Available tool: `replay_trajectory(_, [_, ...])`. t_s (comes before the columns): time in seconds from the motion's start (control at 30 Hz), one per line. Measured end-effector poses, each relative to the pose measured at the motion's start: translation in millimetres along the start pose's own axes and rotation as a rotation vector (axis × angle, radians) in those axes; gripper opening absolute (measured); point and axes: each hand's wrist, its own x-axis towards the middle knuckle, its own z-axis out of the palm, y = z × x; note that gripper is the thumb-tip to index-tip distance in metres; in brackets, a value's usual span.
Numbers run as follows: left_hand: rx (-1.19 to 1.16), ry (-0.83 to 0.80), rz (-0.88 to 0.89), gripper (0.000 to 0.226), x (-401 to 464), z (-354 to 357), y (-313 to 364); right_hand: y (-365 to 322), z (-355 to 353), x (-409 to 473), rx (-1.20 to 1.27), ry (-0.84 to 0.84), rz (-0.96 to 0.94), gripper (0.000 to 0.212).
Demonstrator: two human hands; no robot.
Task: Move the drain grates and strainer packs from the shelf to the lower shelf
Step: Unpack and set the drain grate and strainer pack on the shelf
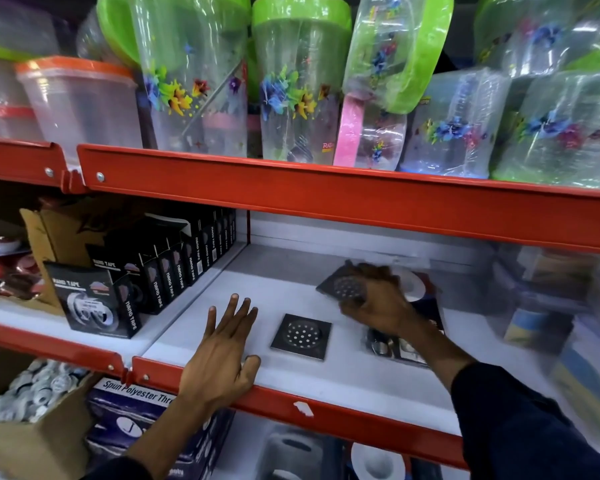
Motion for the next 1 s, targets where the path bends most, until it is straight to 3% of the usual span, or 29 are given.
replay_trajectory(0.17, [-0.001,0.004,-0.009,0.082,-2,-1,2,-44,40,-9,-0.048,-0.276,-0.202,0.087])
replay_trajectory(0.43, [0.031,-0.024,-0.017,0.083,-2,-4,2,-47,56,-13,-0.104,-0.389,-0.206,0.096])
replay_trajectory(0.7, [0.154,-0.127,0.012,0.084,-1,-6,1,-51,41,-48,-0.458,-0.053,-0.220,0.084])
replay_trajectory(0.83, [0.187,-0.128,0.091,0.084,7,-12,13,-38,28,-69,-0.531,0.053,-0.068,0.082])
replay_trajectory(1.0, [0.069,-0.147,0.167,0.081,40,-7,73,-5,12,-103,-0.449,0.109,0.222,0.082])
